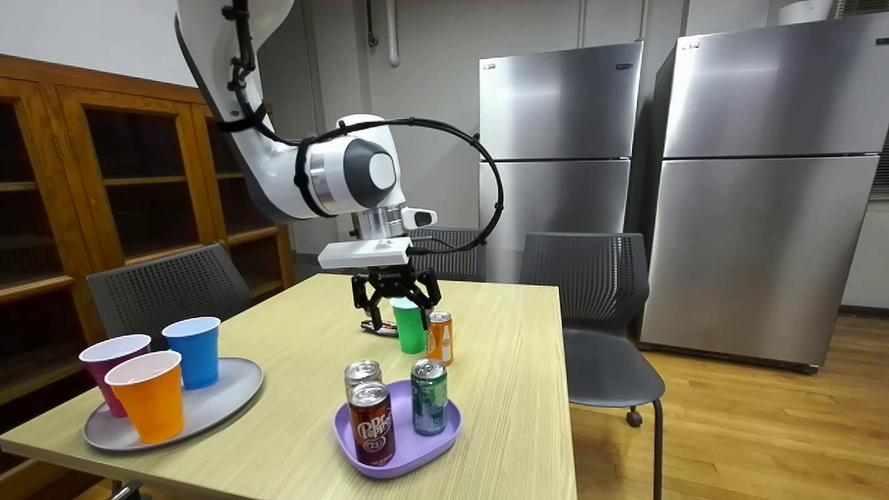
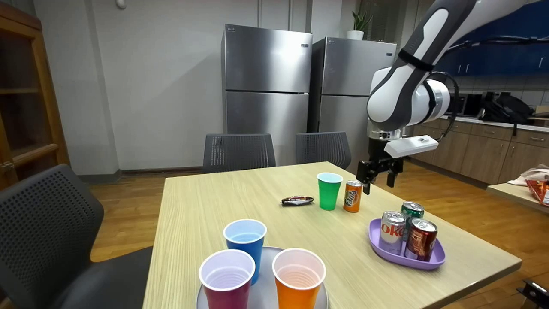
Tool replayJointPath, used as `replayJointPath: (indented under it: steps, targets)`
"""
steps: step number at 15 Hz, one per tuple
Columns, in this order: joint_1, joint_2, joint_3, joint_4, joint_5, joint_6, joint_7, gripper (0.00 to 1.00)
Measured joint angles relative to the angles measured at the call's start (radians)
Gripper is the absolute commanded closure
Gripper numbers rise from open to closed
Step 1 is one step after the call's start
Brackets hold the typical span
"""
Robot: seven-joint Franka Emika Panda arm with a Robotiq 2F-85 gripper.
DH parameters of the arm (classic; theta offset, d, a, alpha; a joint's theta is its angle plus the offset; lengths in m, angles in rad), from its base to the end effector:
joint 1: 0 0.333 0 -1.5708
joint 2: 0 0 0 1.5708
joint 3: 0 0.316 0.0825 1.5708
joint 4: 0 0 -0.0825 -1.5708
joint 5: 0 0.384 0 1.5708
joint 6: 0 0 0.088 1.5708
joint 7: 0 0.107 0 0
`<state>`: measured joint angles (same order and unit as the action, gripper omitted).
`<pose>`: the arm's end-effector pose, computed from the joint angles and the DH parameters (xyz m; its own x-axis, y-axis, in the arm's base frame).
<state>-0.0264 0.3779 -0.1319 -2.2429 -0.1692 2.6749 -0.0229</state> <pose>0.5433 -0.0828 0.2035 0.9988 0.0270 0.0403 0.0214 -0.9909 0.1329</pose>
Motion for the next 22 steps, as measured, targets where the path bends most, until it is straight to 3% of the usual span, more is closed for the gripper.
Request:
replayJointPath:
  steps: [8, 14, 22]
  targets:
    - [0.004, 0.133, -0.002, 0.218, 0.04, -0.076, 0.132, 0.0]
    - [0.012, 0.165, 0.0, 0.329, 0.105, -0.149, 0.232, 0.0]
    - [0.088, 0.229, -0.034, 0.429, 0.111, -0.224, 0.559, 0.0]
